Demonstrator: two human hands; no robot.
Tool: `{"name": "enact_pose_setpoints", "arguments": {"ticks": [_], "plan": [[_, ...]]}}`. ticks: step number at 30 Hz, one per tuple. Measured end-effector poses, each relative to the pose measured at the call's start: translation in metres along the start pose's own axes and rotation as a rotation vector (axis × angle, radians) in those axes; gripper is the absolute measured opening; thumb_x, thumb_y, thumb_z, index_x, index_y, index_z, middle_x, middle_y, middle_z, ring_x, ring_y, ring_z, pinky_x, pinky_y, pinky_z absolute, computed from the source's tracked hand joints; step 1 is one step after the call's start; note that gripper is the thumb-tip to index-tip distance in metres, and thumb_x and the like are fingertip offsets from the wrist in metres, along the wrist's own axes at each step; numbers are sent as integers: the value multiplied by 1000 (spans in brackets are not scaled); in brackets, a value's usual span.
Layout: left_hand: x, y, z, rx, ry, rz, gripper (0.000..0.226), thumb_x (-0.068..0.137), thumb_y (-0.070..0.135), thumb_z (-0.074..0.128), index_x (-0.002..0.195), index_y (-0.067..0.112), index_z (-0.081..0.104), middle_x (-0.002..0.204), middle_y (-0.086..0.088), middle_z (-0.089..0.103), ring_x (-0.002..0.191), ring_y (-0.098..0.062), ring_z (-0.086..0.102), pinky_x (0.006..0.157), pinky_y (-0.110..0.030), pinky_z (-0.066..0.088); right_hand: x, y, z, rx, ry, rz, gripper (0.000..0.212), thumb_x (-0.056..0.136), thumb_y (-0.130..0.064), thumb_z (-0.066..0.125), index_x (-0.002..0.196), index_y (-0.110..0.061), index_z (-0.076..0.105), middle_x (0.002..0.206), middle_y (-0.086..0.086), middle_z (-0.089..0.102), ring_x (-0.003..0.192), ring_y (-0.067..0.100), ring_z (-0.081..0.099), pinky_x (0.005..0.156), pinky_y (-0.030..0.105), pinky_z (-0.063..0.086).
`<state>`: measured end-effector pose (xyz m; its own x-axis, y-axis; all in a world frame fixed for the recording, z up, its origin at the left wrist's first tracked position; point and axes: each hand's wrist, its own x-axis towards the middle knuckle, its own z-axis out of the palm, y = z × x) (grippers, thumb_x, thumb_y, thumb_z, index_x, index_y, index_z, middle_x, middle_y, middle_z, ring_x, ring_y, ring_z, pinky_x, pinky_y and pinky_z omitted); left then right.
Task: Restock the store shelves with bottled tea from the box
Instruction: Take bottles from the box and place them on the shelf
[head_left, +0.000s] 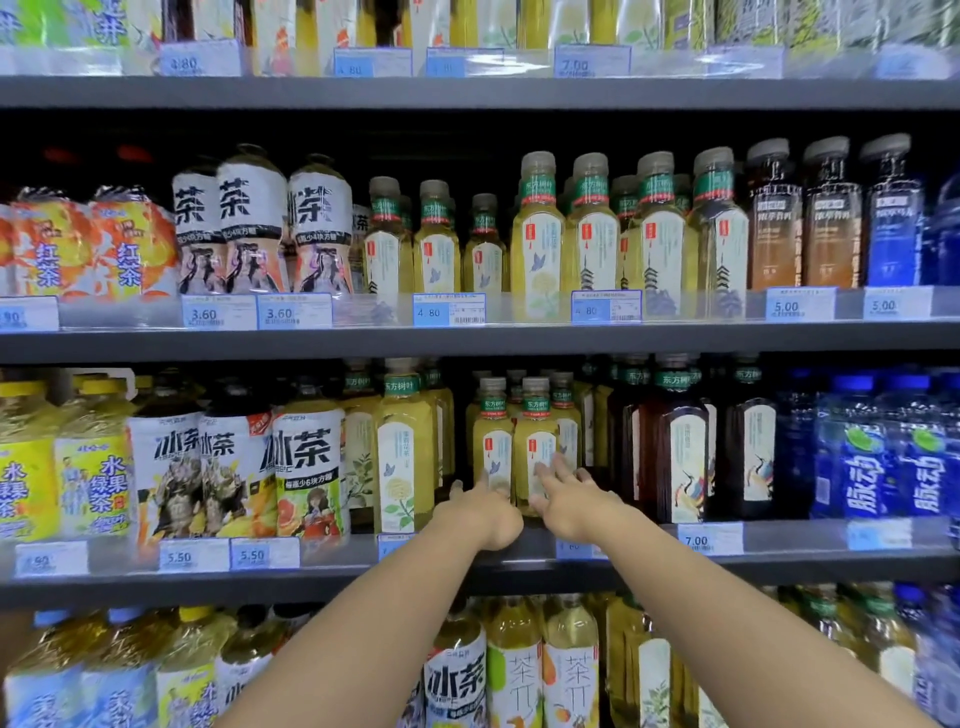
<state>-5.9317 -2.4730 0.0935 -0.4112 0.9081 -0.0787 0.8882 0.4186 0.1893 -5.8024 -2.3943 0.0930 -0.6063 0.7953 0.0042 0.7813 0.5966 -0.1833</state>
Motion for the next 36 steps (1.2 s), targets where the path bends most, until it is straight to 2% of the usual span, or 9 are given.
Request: {"name": "enact_pose_setpoints", "arguments": {"ticks": [4, 7, 11, 14, 22, 27, 30, 32, 36], "plan": [[19, 1, -10, -20, -56, -32, 75, 97, 24, 36, 161, 28, -1, 168, 3, -17, 154, -35, -12, 123, -57, 4, 23, -2, -3, 17, -33, 51, 64, 102, -40, 29, 155, -36, -6, 159, -1, -28, 149, 35, -14, 118, 61, 7], [36, 0, -10, -15, -74, -54, 79, 96, 26, 39, 161, 26, -5, 168, 2, -17, 153, -36, -12, 124, -55, 3, 40, -7, -4, -49, -69, 59, 64, 101, -33, 32, 156, -36, -2, 159, 2, -31, 148, 38, -16, 117, 64, 9], [58, -4, -3, -14, -72, -75, 80, 96, 30, 40, 161, 26, -7, 166, 5, -22, 154, -33, -11, 124, -54, 3, 56, -5, -4, -6, -18, 62, 64, 102, -37, 33, 155, -37, -3, 160, -4, -27, 149, 34, -16, 116, 66, 6], [71, -6, -4, -23, -46, -80, 81, 96, 28, 42, 161, 24, -6, 167, 5, -20, 155, -32, -8, 124, -54, 5, 67, -6, 2, -77, 25, 66, 66, 101, -36, 36, 155, -36, -3, 161, -4, -26, 148, 32, -19, 116, 65, 5], [91, 0, 3, 11, -58, -107, 91, 94, 30, 51, 160, 18, -10, 167, -7, -20, 154, -35, 0, 124, -54, 15, 87, -11, 12, -161, 23, 142, 95, 87, -25, 57, 155, -36, -10, 161, 1, -26, 147, 34, -23, 114, 67, 0], [87, 2, -4, 43, -13, -53, 84, 96, 24, 50, 161, 18, -3, 168, -4, -15, 155, -33, -1, 124, -53, 14, 83, -14, 7, -197, 26, 147, 93, 87, -21, 55, 156, -32, -6, 161, 5, -24, 147, 34, -22, 115, 64, -5], [76, 5, -3, 59, 15, -2, 84, 93, 32, 51, 162, 19, 3, 169, -5, -7, 155, -33, 4, 124, -50, 18, 69, -12, 0, -160, 54, 128, 88, 88, -23, 53, 156, -33, -3, 163, 1, -20, 149, 32, -18, 116, 64, -3], [58, 9, -3, 43, 72, 55, 79, 93, 37, 49, 161, 21, 12, 169, -6, 3, 153, -33, 15, 121, -50, 25, 54, -12, -5, -142, 70, 119, 81, 92, -31, 48, 156, -34, -3, 163, 0, -20, 149, 31, -17, 117, 63, -3], [8, 13, -1, 47, 221, 146, 69, 94, 37, 47, 158, 23, 25, 167, -5, 16, 150, -33, 21, 115, -54, 32, 9, -11, -11, -119, 180, 43, 70, 97, -48, 41, 156, -33, 6, 164, 1, -11, 150, 33, -8, 117, 61, 2]]}}
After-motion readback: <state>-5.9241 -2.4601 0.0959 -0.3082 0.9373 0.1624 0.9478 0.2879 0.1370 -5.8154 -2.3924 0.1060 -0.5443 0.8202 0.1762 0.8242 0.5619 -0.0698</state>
